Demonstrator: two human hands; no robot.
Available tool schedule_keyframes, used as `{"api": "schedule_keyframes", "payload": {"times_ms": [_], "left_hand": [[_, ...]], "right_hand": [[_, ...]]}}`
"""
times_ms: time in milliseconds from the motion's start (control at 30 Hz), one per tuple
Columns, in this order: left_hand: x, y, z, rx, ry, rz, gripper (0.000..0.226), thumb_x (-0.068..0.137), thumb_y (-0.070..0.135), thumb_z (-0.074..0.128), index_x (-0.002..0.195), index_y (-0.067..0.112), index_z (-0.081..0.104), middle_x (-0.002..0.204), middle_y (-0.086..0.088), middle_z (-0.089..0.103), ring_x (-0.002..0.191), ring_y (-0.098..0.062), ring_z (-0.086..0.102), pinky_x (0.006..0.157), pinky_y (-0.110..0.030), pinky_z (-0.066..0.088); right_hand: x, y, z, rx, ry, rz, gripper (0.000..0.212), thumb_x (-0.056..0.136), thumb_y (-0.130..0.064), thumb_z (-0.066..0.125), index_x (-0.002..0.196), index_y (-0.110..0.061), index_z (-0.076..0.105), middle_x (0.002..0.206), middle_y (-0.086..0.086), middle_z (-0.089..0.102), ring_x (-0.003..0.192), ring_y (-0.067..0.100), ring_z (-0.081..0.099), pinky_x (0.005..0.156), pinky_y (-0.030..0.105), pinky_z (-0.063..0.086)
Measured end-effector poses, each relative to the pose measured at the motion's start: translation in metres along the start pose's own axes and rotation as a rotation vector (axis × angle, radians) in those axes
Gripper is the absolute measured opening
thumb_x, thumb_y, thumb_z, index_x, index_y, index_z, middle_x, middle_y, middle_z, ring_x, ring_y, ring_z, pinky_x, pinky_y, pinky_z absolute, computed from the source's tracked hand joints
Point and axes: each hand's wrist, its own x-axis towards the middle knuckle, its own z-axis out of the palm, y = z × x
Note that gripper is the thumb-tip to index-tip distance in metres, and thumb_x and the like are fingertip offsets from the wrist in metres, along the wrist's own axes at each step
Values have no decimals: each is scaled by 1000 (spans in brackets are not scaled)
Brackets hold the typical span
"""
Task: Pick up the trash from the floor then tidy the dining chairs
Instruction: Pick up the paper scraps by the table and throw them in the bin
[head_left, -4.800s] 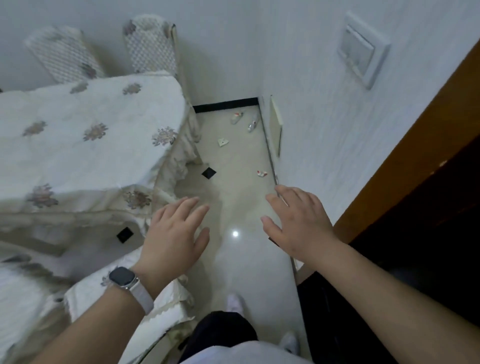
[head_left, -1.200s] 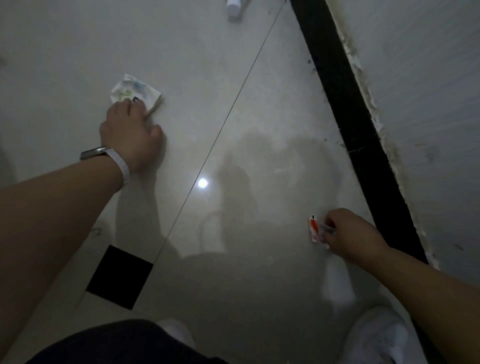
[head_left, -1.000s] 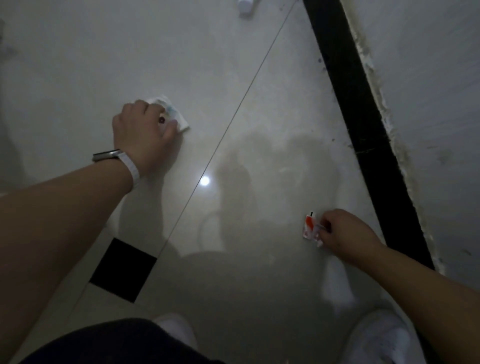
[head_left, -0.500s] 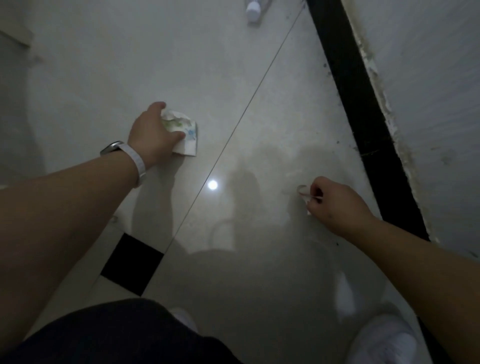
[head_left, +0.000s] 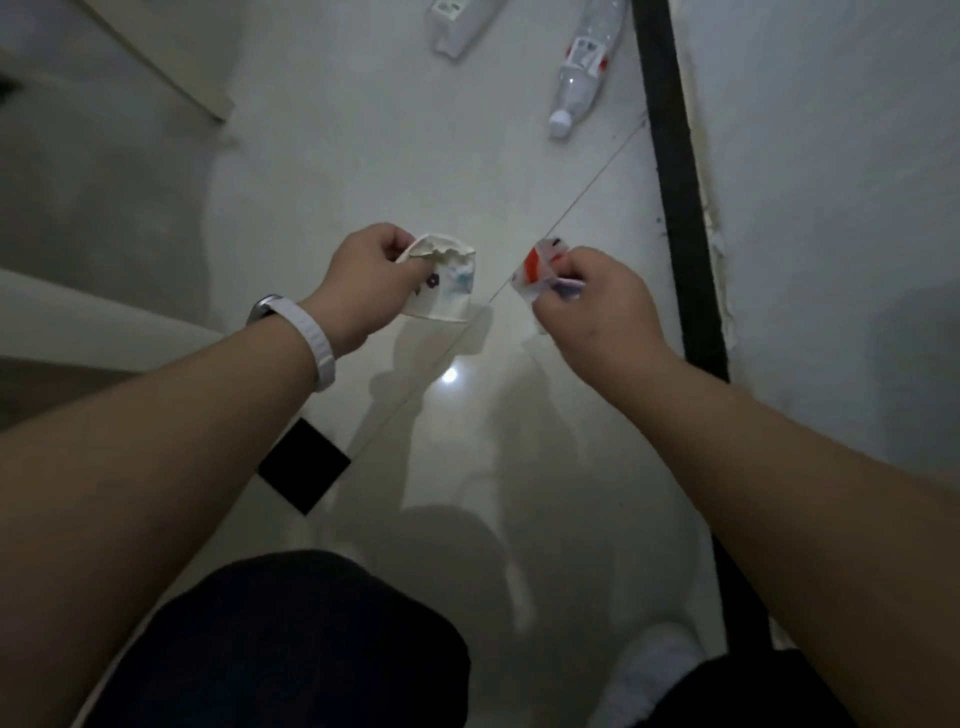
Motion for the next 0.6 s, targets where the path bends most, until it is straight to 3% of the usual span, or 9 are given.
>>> {"api": "schedule_keyframes", "payload": {"times_ms": [133, 267, 433, 600], "left_hand": [[-61, 44, -17, -140, 29, -89, 5, 80, 23, 69, 80, 20, 65, 82, -8, 74, 70, -18, 64, 67, -32, 51], [-119, 88, -41, -210, 117, -135, 13, 88, 20, 67, 78, 24, 60, 73, 2, 68, 63, -9, 59, 58, -19, 44], [-204, 147, -83, -298, 149, -232, 10, 87, 18, 66, 78, 19, 60, 74, -2, 65, 64, -14, 55, 62, -27, 42], [-298, 219, -133, -487, 278, -340, 4, 80, 21, 65, 80, 17, 64, 75, -6, 66, 67, -18, 56, 64, -33, 45]], "right_hand": [[-55, -37, -40, -32, -23, 4, 4, 90, -25, 61, 90, -21, 62, 84, -7, 62, 75, 8, 58, 63, 27, 48], [-90, -71, -82, -62, -30, 27, 9, 91, -27, 62, 92, -18, 63, 80, -7, 59, 75, 14, 57, 68, 30, 46], [-139, -126, -134, -57, -78, 41, 12, 92, -26, 61, 86, -16, 60, 73, -9, 54, 66, 8, 51, 57, 26, 39], [-199, -194, -186, -82, -141, 27, 14, 91, -26, 61, 88, -13, 61, 72, -8, 54, 65, 10, 51, 57, 26, 39]]}}
